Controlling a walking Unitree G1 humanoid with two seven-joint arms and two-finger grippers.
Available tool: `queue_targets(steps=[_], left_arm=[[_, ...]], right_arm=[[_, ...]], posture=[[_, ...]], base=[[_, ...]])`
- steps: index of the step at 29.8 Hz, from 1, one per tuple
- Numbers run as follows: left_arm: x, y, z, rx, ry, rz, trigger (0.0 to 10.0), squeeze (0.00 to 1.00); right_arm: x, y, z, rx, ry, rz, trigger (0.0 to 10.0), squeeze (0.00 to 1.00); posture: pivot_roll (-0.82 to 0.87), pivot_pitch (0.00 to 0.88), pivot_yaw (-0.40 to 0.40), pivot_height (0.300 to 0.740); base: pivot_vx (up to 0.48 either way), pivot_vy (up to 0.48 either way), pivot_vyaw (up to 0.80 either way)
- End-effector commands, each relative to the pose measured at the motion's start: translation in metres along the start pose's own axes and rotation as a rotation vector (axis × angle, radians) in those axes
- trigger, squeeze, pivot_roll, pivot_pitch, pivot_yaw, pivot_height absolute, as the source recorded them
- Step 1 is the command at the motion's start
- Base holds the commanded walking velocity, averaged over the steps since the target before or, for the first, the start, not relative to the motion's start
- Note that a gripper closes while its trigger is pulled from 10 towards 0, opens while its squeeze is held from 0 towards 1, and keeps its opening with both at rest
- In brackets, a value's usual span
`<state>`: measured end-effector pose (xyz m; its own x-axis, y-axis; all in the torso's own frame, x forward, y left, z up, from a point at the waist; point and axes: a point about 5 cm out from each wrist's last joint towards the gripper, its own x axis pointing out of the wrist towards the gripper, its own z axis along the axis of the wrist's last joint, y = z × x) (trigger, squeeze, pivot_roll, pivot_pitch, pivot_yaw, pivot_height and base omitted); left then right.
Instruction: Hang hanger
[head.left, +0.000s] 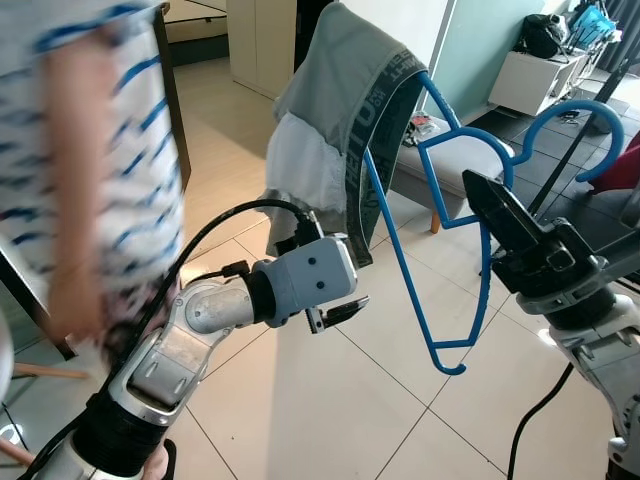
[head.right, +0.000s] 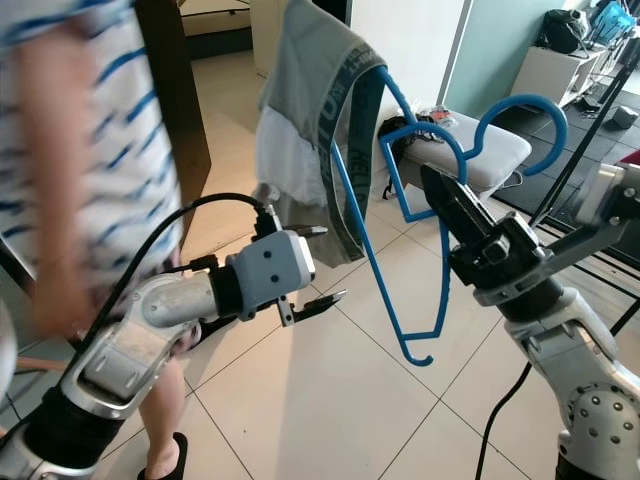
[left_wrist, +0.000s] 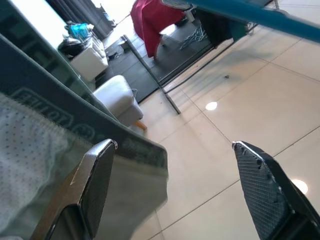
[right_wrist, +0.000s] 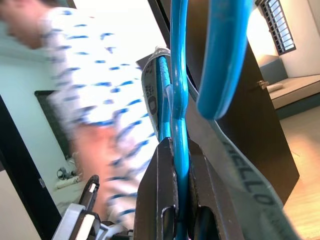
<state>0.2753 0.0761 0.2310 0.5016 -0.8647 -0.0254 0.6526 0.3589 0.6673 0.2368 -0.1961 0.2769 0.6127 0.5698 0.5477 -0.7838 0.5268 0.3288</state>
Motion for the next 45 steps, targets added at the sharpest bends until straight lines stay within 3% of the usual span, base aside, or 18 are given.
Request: queue_targets(steps=[1,2,4,5,8,12,13,14,15,16,17,23,28,32,36,38,40,45], left_arm=[[-0.009,-0.001,-0.001,-0.033,0.007,-0.039,10.0,1.00],[-0.009,-0.001,-0.001,-0.033,0.007,-0.039,10.0,1.00],[-0.020,0.004,0.003,-0.155,-0.055,-0.032,10.0,1.00],[-0.020,0.004,0.003,-0.155,-0.055,-0.032,10.0,1.00],[-0.036,0.014,0.011,-0.304,-0.165,-0.017,10.0,1.00],[-0.041,0.020,0.014,-0.345,-0.203,0.011,10.0,1.00],[-0.042,0.028,0.017,-0.374,-0.235,0.068,10.0,0.67],[-0.042,0.028,0.017,-0.374,-0.235,0.068,10.0,0.67],[-0.042,0.034,0.020,-0.401,-0.260,0.120,10.0,0.08],[-0.040,0.040,0.022,-0.432,-0.282,0.186,10.0,0.00],[-0.038,0.044,0.024,-0.472,-0.313,0.248,10.0,0.00],[-0.036,0.051,0.026,-0.555,-0.365,0.350,10.0,0.00],[-0.040,0.059,0.026,-0.576,-0.378,0.422,10.0,0.00],[-0.048,0.079,0.029,-0.579,-0.385,0.568,10.0,0.00],[-0.047,0.082,0.031,-0.592,-0.392,0.601,10.0,0.00],[-0.037,0.079,0.033,-0.596,-0.354,0.632,10.0,0.00],[-0.037,0.079,0.033,-0.596,-0.354,0.632,10.0,0.00],[-0.013,0.070,0.032,-0.547,-0.231,0.677,10.0,0.00]], right_arm=[[-0.005,0.002,0.006,-0.016,-0.011,0.011,10.0,0.00],[-0.005,0.002,0.006,-0.016,-0.011,0.011,10.0,0.00],[-0.009,0.001,0.007,-0.027,-0.004,0.010,10.0,0.00],[-0.009,0.001,0.007,-0.027,-0.004,0.010,10.0,0.00],[-0.014,0.000,0.010,-0.035,0.001,0.006,10.0,0.00],[-0.016,0.000,0.010,-0.035,0.005,0.008,10.0,0.00],[-0.017,0.001,0.009,-0.033,0.017,0.017,10.0,0.00],[-0.017,0.001,0.009,-0.033,0.017,0.017,10.0,0.00],[-0.018,0.002,0.007,-0.030,0.032,0.027,10.0,0.00],[-0.019,0.004,0.004,-0.027,0.054,0.039,10.0,0.00],[-0.019,0.005,0.000,-0.024,0.072,0.046,10.0,0.00],[-0.021,0.005,-0.004,-0.026,0.097,0.041,10.0,0.00],[-0.024,0.001,-0.006,-0.043,0.122,0.016,10.0,0.00],[-0.029,-0.008,-0.010,-0.090,0.174,-0.044,10.0,0.00],[-0.029,-0.011,-0.011,-0.101,0.182,-0.059,10.0,0.00],[-0.025,-0.013,-0.015,-0.116,0.199,-0.062,10.0,0.00],[-0.025,-0.013,-0.015,-0.116,0.199,-0.062,10.0,0.00],[-0.018,-0.010,-0.025,-0.114,0.225,-0.029,10.0,0.00]], posture=[[-0.01,0.062,-0.062,0.740],[-0.01,0.062,-0.062,0.740],[-0.01,0.063,-0.060,0.740],[-0.01,0.063,-0.060,0.740],[-0.01,0.067,-0.059,0.740],[-0.01,0.070,-0.057,0.740],[-0.01,0.072,-0.057,0.740],[-0.01,0.072,-0.057,0.740],[-0.01,0.072,-0.057,0.740],[-0.01,0.074,-0.058,0.740],[-0.01,0.074,-0.058,0.740],[-0.02,0.076,-0.060,0.740],[-0.02,0.077,-0.060,0.740],[-0.01,0.078,-0.062,0.740],[-0.01,0.081,-0.062,0.740],[-0.01,0.081,-0.065,0.740],[-0.01,0.081,-0.065,0.740],[-0.01,0.077,-0.059,0.740]], base=[[0.000,0.000,0.00],[0.000,0.000,0.00],[0.000,0.000,0.00],[0.000,0.000,0.00],[0.000,0.000,0.00],[0.000,0.000,0.00],[0.000,0.000,0.00],[0.000,0.000,0.00],[0.000,0.000,0.00],[0.000,0.000,0.00],[0.000,0.000,0.00],[0.000,0.000,0.00],[0.000,0.000,0.00],[0.000,0.000,0.00],[0.000,0.000,0.00],[0.000,0.000,0.00],[0.000,0.000,0.00],[0.000,0.000,0.00]])
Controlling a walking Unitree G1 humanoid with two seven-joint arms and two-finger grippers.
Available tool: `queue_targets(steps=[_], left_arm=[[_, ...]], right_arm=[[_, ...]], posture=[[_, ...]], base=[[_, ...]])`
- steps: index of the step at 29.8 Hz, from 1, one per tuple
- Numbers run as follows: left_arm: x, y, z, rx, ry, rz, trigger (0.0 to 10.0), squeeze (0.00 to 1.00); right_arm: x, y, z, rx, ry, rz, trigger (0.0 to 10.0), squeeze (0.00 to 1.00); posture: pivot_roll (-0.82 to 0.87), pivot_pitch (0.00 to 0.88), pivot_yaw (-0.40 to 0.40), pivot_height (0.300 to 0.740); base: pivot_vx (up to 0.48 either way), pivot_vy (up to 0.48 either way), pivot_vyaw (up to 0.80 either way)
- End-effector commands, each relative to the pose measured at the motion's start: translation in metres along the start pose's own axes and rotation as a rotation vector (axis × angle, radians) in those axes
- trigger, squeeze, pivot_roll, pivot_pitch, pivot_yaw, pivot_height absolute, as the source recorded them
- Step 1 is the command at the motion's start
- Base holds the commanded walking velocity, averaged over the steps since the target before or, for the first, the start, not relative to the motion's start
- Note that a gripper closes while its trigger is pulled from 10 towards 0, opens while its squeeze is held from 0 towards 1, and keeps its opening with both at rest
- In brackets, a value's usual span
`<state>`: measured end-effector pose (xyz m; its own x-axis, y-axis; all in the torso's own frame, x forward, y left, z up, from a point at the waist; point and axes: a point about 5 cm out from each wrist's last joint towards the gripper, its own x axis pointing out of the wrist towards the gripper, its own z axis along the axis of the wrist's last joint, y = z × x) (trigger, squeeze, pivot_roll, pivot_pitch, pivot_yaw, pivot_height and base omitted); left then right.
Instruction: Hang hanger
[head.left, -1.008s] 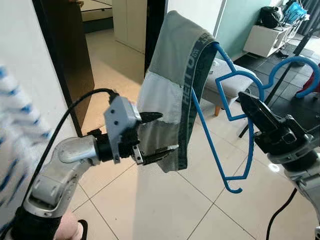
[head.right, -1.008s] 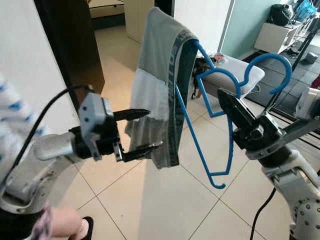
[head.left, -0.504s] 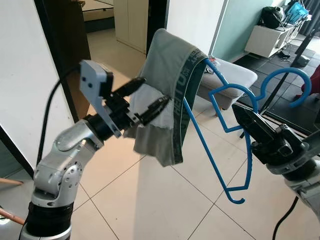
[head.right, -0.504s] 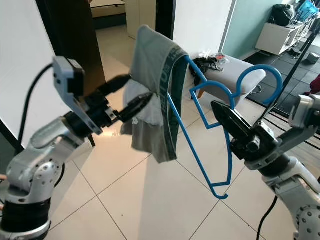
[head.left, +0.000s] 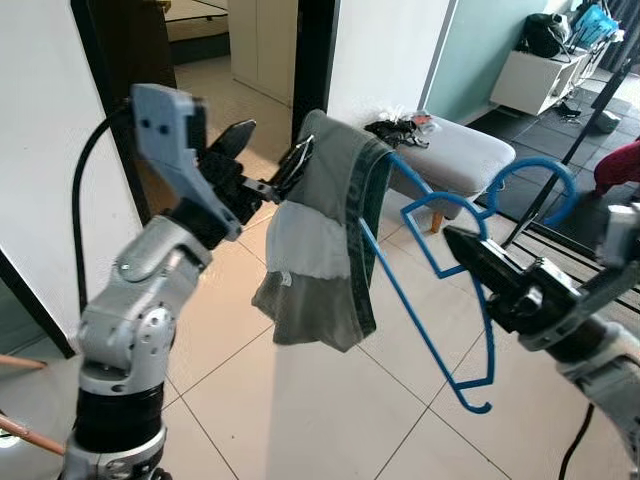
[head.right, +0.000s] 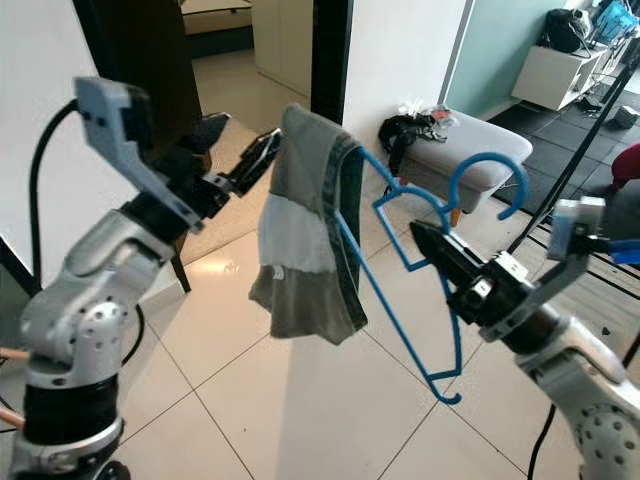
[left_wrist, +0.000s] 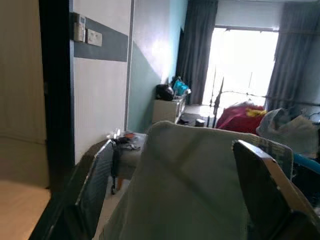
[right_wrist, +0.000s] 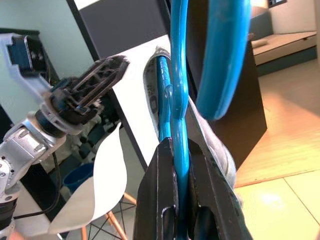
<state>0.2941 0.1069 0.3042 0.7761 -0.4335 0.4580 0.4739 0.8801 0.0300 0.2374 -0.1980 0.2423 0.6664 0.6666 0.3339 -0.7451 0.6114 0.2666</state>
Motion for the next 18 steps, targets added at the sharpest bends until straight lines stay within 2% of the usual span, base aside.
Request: queue_targets(steps=[1,4,9,14,18], left_arm=[[0.005,-0.007,-0.006,0.033,0.039,0.009,10.0,0.00],[0.008,-0.011,-0.006,0.040,0.047,0.022,10.0,0.00],[0.011,-0.020,-0.004,0.136,0.041,-0.017,10.0,0.00],[0.010,-0.021,-0.004,0.153,0.043,-0.018,10.0,0.00],[0.008,-0.018,-0.006,0.175,0.049,-0.003,10.0,0.00]], right_arm=[[0.003,0.003,0.000,-0.017,-0.011,0.022,10.0,0.00],[0.004,0.001,-0.002,-0.025,-0.005,0.016,10.0,0.00],[0.015,-0.004,-0.004,-0.047,-0.014,0.010,10.0,0.00],[0.020,-0.008,-0.002,-0.056,-0.030,0.003,10.0,0.00],[0.022,-0.017,0.004,-0.087,-0.047,-0.032,10.0,0.00]], posture=[[-0.01,0.077,-0.059,0.740],[-0.01,0.077,-0.059,0.740],[-0.01,0.078,-0.055,0.740],[0.00,0.073,-0.058,0.740],[0.00,0.072,-0.063,0.740]], base=[[0.000,0.000,0.00],[0.000,0.000,0.00],[0.000,0.000,0.00],[0.000,0.000,0.00],[0.000,0.000,0.00]])
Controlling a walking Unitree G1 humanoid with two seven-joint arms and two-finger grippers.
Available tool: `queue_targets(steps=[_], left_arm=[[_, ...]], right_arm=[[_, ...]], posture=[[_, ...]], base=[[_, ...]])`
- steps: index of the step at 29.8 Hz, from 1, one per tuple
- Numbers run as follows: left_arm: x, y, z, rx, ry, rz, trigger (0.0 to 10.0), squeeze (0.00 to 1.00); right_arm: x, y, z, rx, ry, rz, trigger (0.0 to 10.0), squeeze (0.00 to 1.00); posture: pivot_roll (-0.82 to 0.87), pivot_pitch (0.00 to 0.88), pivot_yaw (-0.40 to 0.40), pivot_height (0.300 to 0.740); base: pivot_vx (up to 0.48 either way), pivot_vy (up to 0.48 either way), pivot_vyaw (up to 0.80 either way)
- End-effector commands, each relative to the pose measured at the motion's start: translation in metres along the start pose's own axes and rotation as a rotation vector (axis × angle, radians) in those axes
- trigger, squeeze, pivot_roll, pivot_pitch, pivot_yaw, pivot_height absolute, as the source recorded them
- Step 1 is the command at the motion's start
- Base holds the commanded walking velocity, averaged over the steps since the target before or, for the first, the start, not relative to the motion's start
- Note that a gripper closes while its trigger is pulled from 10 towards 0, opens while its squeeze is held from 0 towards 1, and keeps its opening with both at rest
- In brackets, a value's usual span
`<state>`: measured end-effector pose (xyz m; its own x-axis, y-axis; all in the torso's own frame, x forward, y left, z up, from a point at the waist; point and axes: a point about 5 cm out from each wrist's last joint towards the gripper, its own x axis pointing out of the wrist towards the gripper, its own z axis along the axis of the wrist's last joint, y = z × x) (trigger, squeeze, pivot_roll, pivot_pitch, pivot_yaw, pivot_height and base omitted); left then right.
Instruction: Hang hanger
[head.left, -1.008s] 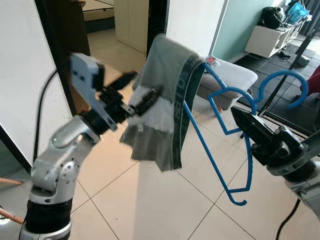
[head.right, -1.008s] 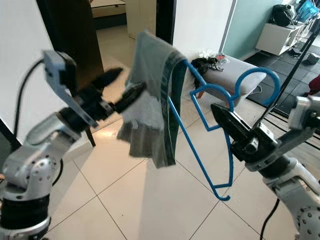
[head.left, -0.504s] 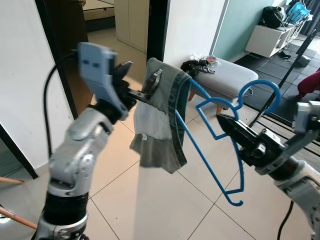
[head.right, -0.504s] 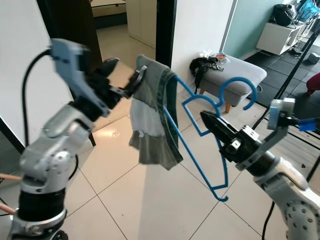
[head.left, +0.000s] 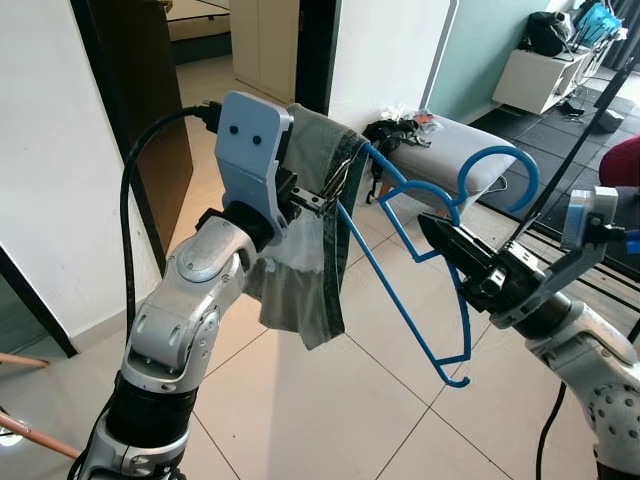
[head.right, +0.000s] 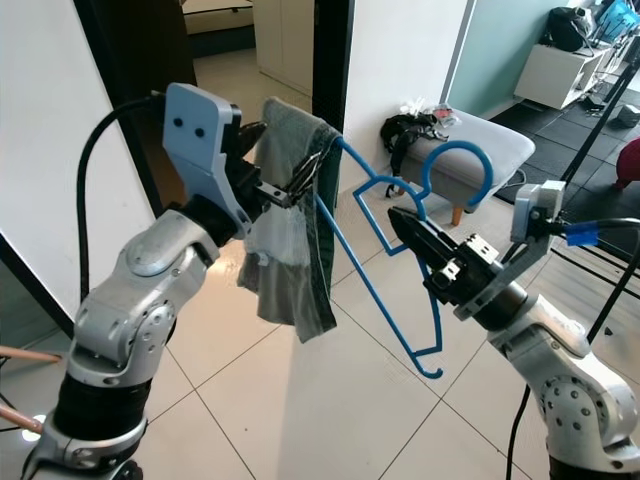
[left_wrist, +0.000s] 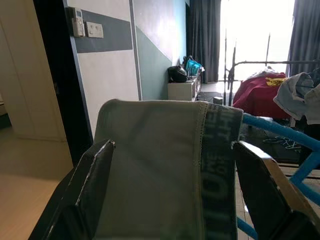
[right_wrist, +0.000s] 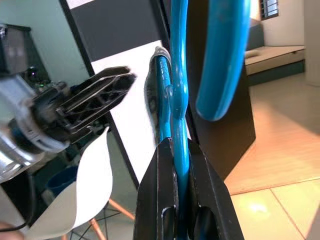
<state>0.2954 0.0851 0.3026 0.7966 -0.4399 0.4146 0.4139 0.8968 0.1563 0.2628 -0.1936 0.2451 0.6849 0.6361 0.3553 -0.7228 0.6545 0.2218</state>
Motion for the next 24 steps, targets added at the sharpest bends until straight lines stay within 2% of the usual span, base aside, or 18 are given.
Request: queue_targets(steps=[1,5,9,14,24], left_arm=[[-0.002,0.001,0.000,0.034,0.000,-0.002,10.0,0.00],[-0.002,0.000,-0.002,0.057,0.008,-0.004,10.0,0.00],[-0.001,-0.007,-0.005,0.104,0.014,-0.020,10.0,0.00],[0.000,-0.014,-0.007,0.095,0.015,-0.036,10.0,0.00],[0.000,-0.017,-0.008,0.102,0.023,-0.046,10.0,0.00]], right_arm=[[0.001,-0.002,0.004,-0.027,-0.016,-0.005,10.0,0.00],[0.003,0.000,0.004,-0.030,-0.016,0.003,10.0,0.00],[0.007,0.005,0.001,-0.029,-0.010,0.029,10.0,0.00],[0.010,0.005,-0.001,-0.029,-0.008,0.037,10.0,0.00],[0.014,0.007,-0.002,-0.025,-0.011,0.050,10.0,0.00]], posture=[[0.00,0.072,-0.063,0.740],[0.00,0.071,-0.063,0.740],[0.00,0.067,-0.064,0.740],[0.00,0.065,-0.064,0.740],[-0.01,0.061,-0.062,0.740]], base=[[0.000,0.000,0.00],[0.000,0.000,0.00],[0.000,0.000,0.00],[0.000,0.000,0.00],[0.000,0.000,0.00]])
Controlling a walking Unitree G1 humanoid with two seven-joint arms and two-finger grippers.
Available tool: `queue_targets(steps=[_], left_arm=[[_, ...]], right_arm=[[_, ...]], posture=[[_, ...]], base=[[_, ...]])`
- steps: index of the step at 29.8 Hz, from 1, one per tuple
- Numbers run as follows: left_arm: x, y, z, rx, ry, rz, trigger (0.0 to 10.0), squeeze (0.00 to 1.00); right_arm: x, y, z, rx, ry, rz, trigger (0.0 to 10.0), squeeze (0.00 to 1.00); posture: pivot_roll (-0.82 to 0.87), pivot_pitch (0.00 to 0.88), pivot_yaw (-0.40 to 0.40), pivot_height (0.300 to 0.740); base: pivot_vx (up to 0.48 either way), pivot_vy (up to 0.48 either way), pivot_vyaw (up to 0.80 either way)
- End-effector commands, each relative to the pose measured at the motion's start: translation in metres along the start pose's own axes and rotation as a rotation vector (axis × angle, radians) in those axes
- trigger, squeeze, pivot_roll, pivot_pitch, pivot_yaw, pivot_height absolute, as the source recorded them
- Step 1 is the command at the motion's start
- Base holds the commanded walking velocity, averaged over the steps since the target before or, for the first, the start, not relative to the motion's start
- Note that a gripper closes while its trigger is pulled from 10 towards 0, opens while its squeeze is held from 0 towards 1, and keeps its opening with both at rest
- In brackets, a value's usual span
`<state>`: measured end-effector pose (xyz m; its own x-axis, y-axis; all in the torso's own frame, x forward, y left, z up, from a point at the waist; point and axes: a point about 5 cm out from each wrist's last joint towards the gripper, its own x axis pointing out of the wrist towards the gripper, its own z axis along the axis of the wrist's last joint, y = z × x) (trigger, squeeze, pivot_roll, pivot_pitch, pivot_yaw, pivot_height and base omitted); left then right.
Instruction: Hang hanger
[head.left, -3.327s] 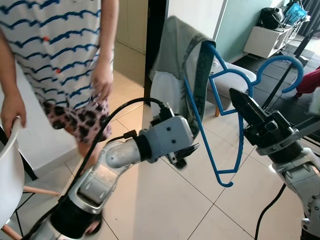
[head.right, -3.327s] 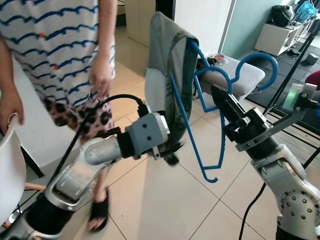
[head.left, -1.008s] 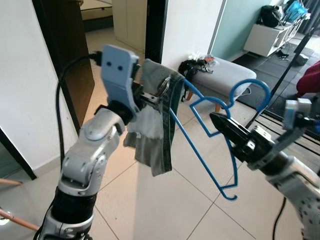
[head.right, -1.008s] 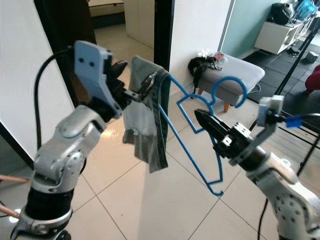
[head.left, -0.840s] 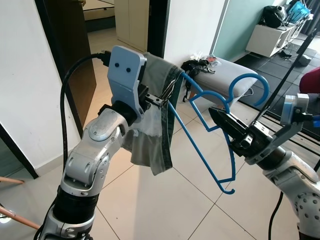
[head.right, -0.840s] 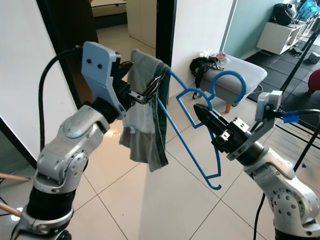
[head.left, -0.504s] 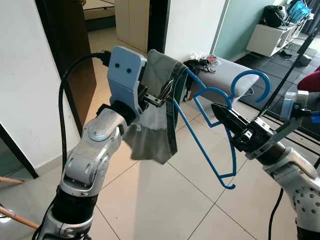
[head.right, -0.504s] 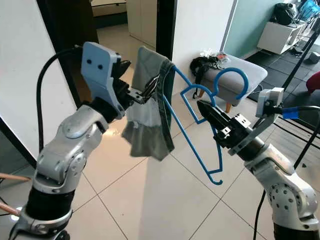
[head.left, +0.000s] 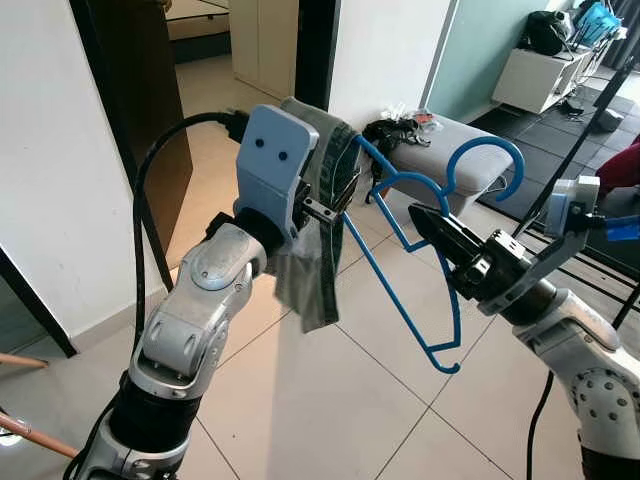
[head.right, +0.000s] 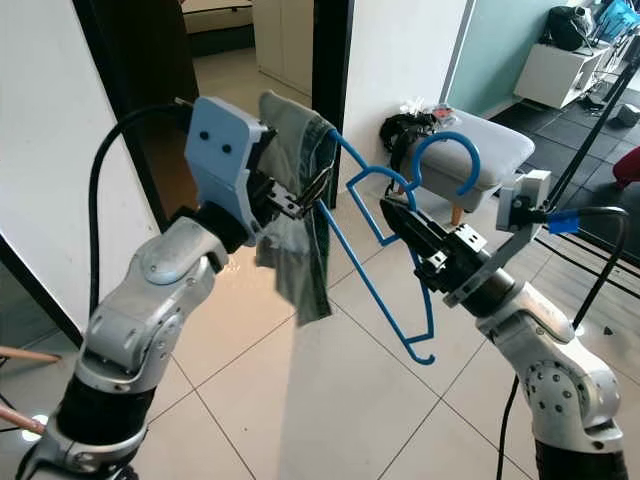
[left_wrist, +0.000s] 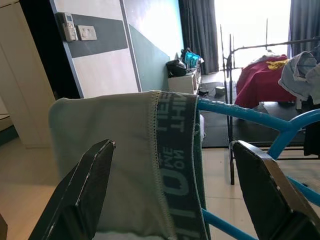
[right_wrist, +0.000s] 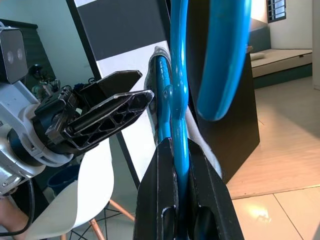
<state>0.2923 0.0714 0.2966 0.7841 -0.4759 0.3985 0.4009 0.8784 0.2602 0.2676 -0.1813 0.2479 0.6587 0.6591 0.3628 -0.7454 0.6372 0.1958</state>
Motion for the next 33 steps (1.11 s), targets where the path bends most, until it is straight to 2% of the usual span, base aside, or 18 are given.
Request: queue_targets(steps=[1,5,6,7,8,9,26,31,33], left_arm=[[-0.001,0.001,-0.005,0.051,0.026,0.020,10.0,0.00],[-0.001,0.006,-0.007,0.083,0.042,0.062,10.0,0.00],[-0.001,0.009,-0.008,0.088,0.044,0.079,7.5,0.00],[-0.001,0.011,-0.007,0.090,0.042,0.097,2.6,0.00],[-0.001,0.011,-0.007,0.090,0.042,0.097,2.6,0.00],[-0.001,0.013,-0.007,0.088,0.039,0.103,0.0,0.00],[-0.001,0.018,-0.009,0.115,0.044,0.123,0.0,0.00],[0.000,0.015,-0.004,0.093,0.003,0.090,0.0,0.00],[0.000,0.008,0.005,0.038,-0.059,0.009,0.0,0.00]], right_arm=[[0.003,0.003,0.001,-0.010,-0.016,0.022,10.0,0.00],[0.004,0.004,0.001,-0.007,-0.018,0.031,10.0,0.00],[0.004,0.005,0.001,-0.006,-0.018,0.033,10.0,0.00],[0.004,0.006,0.001,-0.005,-0.017,0.035,10.0,0.00],[0.004,0.006,0.001,-0.005,-0.017,0.035,10.0,0.00],[0.004,0.006,0.001,-0.004,-0.016,0.035,10.0,0.00],[0.003,0.008,-0.001,0.007,-0.012,0.044,10.0,0.00],[0.003,0.007,-0.003,0.000,-0.003,0.031,10.0,0.00],[0.003,0.004,-0.006,-0.019,0.024,0.008,10.0,0.00]], posture=[[-0.01,0.061,-0.061,0.740],[-0.01,0.061,-0.061,0.740],[-0.01,0.061,-0.061,0.740],[-0.01,0.065,-0.059,0.740],[-0.01,0.065,-0.059,0.740],[-0.01,0.065,-0.059,0.740],[-0.01,0.069,-0.059,0.740],[-0.01,0.070,-0.061,0.740],[-0.01,0.070,-0.061,0.740]], base=[[0.000,0.000,0.00],[0.000,0.000,0.00],[0.000,0.000,0.00],[0.000,0.000,0.00],[0.000,0.000,0.00],[0.000,0.000,0.00],[0.000,0.000,0.00],[0.000,0.000,0.00],[0.000,0.000,0.00]])
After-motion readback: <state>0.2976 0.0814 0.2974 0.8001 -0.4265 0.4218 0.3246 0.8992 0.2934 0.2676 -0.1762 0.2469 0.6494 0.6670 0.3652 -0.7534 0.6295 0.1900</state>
